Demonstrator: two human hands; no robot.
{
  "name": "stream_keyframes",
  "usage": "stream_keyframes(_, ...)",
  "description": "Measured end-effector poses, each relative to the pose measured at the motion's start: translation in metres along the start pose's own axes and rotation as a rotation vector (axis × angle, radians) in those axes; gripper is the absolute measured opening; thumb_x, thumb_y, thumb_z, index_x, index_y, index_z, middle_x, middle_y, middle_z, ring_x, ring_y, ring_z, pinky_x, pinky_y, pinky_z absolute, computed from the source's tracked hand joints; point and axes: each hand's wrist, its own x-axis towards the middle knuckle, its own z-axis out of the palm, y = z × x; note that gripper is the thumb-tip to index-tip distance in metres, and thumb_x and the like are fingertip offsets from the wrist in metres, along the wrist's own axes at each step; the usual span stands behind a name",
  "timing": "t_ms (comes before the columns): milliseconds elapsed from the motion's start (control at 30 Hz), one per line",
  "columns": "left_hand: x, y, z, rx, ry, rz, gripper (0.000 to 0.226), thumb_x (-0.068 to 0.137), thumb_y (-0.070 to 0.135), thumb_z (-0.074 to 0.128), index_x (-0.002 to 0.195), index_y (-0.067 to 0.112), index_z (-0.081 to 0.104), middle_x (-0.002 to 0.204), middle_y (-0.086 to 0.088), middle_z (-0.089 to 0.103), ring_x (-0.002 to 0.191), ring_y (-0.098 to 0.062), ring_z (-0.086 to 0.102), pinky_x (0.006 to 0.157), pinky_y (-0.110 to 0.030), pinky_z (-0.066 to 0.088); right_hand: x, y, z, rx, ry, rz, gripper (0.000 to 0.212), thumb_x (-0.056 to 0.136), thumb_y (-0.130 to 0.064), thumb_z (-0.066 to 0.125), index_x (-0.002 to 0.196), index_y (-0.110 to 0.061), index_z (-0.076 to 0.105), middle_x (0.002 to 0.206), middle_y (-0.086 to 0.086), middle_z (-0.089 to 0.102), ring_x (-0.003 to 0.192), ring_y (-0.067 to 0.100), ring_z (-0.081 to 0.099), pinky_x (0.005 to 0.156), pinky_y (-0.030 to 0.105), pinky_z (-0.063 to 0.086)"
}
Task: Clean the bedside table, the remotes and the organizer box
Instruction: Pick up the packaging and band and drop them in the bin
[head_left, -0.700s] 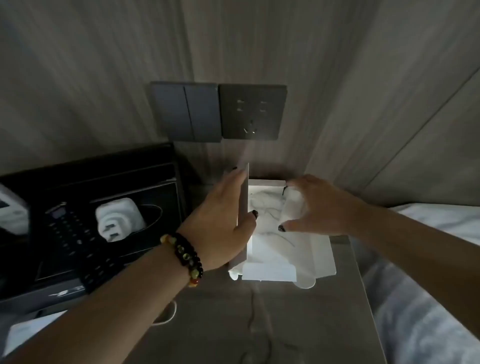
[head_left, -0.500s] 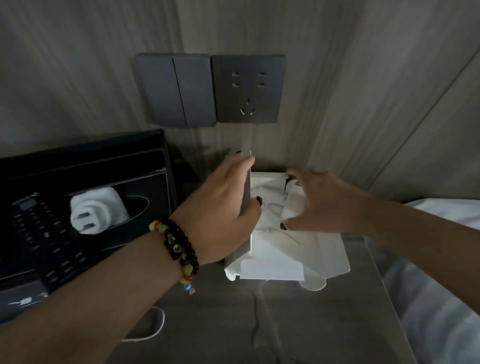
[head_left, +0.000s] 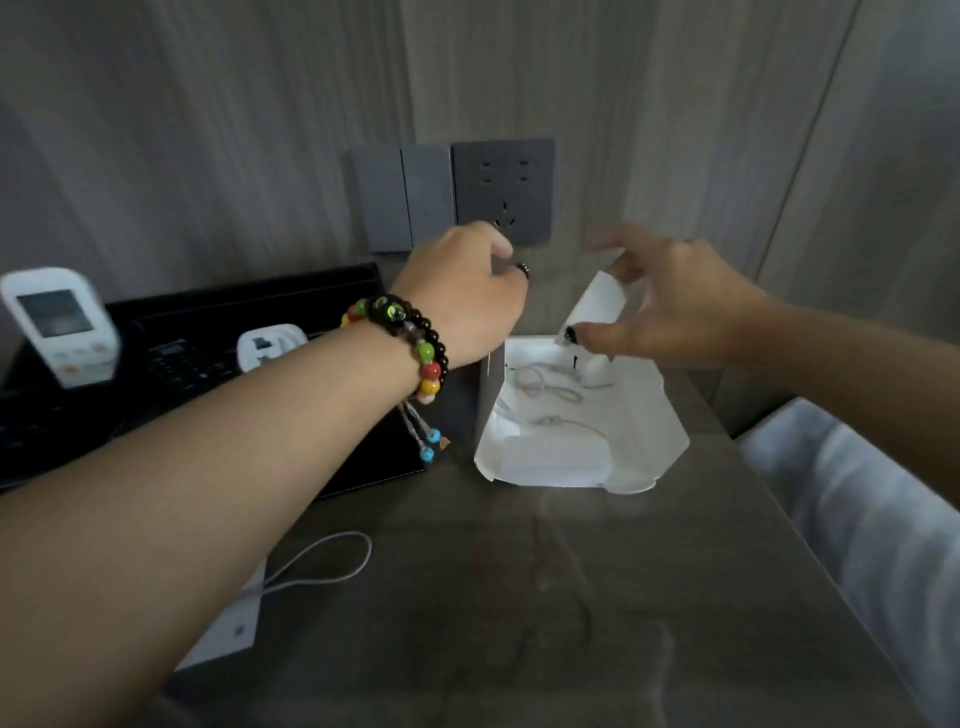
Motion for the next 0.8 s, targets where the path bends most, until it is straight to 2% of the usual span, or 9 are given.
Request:
stream_keyframes(133,-0.049,0.021,-0.033,-0.187,0.046,-0.059,0.029,0.091,0.027,0.054,0.119,0.021,0.061,0.123,0.004,0.063,0.116,-0.014,0.058,0.101,-0.027,0.043,-0.053,-0.030,-0.029,0.053,0.149,-0.120,0.088,0.064,-0.051,0.074,0.140,-0.026,0.036,0.105,-0.011,0.053,0.099,0.008,0.053,0.082,0.018,0.036)
stream_keyframes(233,-0.091,0.043,-0.061,-0.527,-0.010,-0.191,0.013,0.083,0.028,0.061,0.096,0.027,0.061,0.107,-0.005,0.071,0.100,-0.022,0.068,0.094,-0.044,0.052,-0.098,-0.053,-0.058,0.113,0.251,-0.236,0.093,0.061,-0.059,0.070,0.140,-0.023,0.036,0.110,-0.011,0.055,0.109,0.009,0.055,0.089,0.017,0.037)
stream_keyframes(300,-0.127,0.064,-0.077,-0.673,-0.131,-0.287,0.004,0.095,0.023,0.056,0.098,0.021,0.058,0.106,-0.011,0.072,0.095,-0.023,0.069,0.085,-0.040,0.056,-0.134,-0.066,-0.076,0.169,0.319,-0.323,0.095,0.060,-0.064,0.066,0.140,-0.022,0.035,0.111,-0.011,0.056,0.110,0.004,0.054,0.091,0.005,0.033)
stream_keyframes(367,-0.152,0.078,-0.082,-0.825,-0.252,-0.333,0.019,0.099,0.024,0.050,0.110,0.012,0.058,0.100,-0.011,0.074,0.097,-0.024,0.069,0.086,-0.039,0.055,-0.160,-0.074,-0.085,0.227,0.352,-0.368,0.095,0.061,-0.062,0.066,0.140,-0.020,0.034,0.117,-0.010,0.055,0.113,0.001,0.051,0.091,-0.002,0.028)
stream_keyframes(467,-0.194,0.100,-0.086,-1.095,-0.367,-0.300,0.038,0.096,0.030,0.050,0.124,0.005,0.057,0.092,-0.009,0.072,0.104,-0.028,0.068,0.089,-0.043,0.053,-0.205,-0.084,-0.100,0.268,0.373,-0.444,0.095,0.065,-0.058,0.069,0.142,-0.019,0.032,0.125,-0.008,0.053,0.118,0.002,0.049,0.099,0.007,0.031)
stream_keyframes(533,-0.214,0.112,-0.085,-1.156,-0.417,-0.264,0.039,0.093,0.033,0.051,0.119,0.007,0.061,0.099,-0.011,0.071,0.102,-0.027,0.068,0.090,-0.043,0.053,-0.226,-0.086,-0.106,0.254,0.378,-0.467,0.094,0.066,-0.058,0.069,0.143,-0.020,0.031,0.126,-0.010,0.052,0.120,0.002,0.049,0.102,0.021,0.036)
stream_keyframes(600,-0.232,0.121,-0.082,-1.195,-0.439,-0.222,0.045,0.087,0.033,0.055,0.121,0.004,0.060,0.104,-0.014,0.070,0.094,-0.024,0.070,0.093,-0.043,0.052,-0.240,-0.088,-0.106,0.226,0.375,-0.482,0.094,0.066,-0.058,0.069,0.143,-0.019,0.032,0.126,-0.011,0.052,0.121,0.002,0.049,0.103,0.027,0.038)
stream_keyframes(700,-0.249,0.123,-0.073,-1.296,-0.362,-0.200,0.053,0.078,0.028,0.063,0.122,-0.002,0.059,0.102,-0.017,0.068,0.082,-0.020,0.070,0.089,-0.042,0.054,-0.252,-0.092,-0.104,0.213,0.350,-0.497,0.094,0.067,-0.057,0.069,0.144,-0.020,0.030,0.130,-0.011,0.050,0.124,0.001,0.047,0.105,0.031,0.039)
stream_keyframes(800,-0.258,0.115,-0.068,-1.397,-0.233,-0.212,0.046,0.078,0.024,0.064,0.116,-0.002,0.061,0.096,-0.017,0.070,0.082,-0.021,0.070,0.081,-0.036,0.058,-0.253,-0.093,-0.102,0.230,0.279,-0.510,0.094,0.071,-0.056,0.068,0.147,-0.019,0.026,0.139,-0.010,0.047,0.131,-0.001,0.041,0.110,0.024,0.031)
